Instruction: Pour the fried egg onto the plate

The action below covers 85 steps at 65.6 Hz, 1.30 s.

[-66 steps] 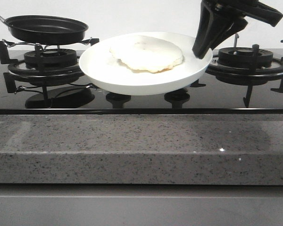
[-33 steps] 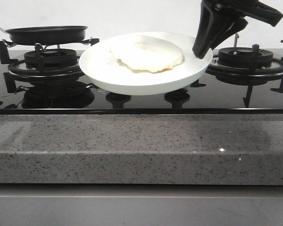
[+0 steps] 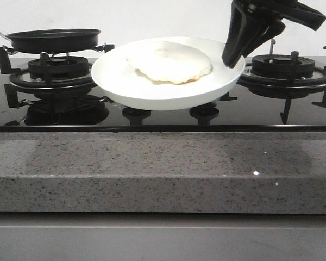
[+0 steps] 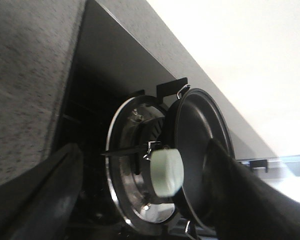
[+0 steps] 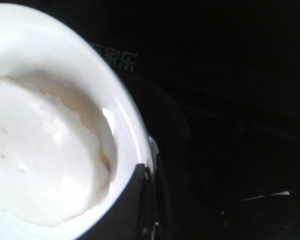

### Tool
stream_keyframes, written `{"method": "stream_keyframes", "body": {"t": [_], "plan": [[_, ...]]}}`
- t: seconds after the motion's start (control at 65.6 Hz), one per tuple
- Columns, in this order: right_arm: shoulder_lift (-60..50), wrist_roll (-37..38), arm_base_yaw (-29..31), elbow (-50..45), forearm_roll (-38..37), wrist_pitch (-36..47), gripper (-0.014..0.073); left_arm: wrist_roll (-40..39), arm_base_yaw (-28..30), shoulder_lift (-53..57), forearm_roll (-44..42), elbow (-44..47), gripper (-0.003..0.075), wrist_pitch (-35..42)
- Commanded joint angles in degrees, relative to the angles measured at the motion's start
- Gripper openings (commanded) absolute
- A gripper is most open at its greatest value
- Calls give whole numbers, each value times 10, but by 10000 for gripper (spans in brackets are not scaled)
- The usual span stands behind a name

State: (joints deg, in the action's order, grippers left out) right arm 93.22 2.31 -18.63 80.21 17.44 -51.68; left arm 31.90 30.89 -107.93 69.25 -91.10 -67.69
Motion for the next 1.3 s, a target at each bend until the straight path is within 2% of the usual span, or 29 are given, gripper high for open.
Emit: {"method": "stream_keyframes", "body": {"t": [0.0,0.168,0.305,0.427,0.549,0.655,0.854,1.098,1.28], "plan": [[-25,-2,-1,16,11,26,-97,-10,3,74,-5,-21,502,-3],[-25,-2,-1,16,11,26,-97,-41,-21,161,-132,-21,502,25],[-25,-2,-1,16,11,26,-97,-69,-80,236,-238,-21,502,37],[-25,-2,-1,16,11,26,-97,-118,-169,308,-359,-21,501,41],[-25,-2,-1,16,11,26,-97,-208,-267,367,-544,-11,501,38],[-25,-2,-1,16,11,26,-97,-270,-337,417,-634,22,501,42],[-25,-2,-1,16,11,26,-97,-314,-405,529,-687,144,501,76],[-25,-2,-1,16,11,26,-97,-313,-405,651,-702,311,501,85],[-25,-2,-1,16,11,26,-97,-313,-405,706,-707,377,501,94]]}}
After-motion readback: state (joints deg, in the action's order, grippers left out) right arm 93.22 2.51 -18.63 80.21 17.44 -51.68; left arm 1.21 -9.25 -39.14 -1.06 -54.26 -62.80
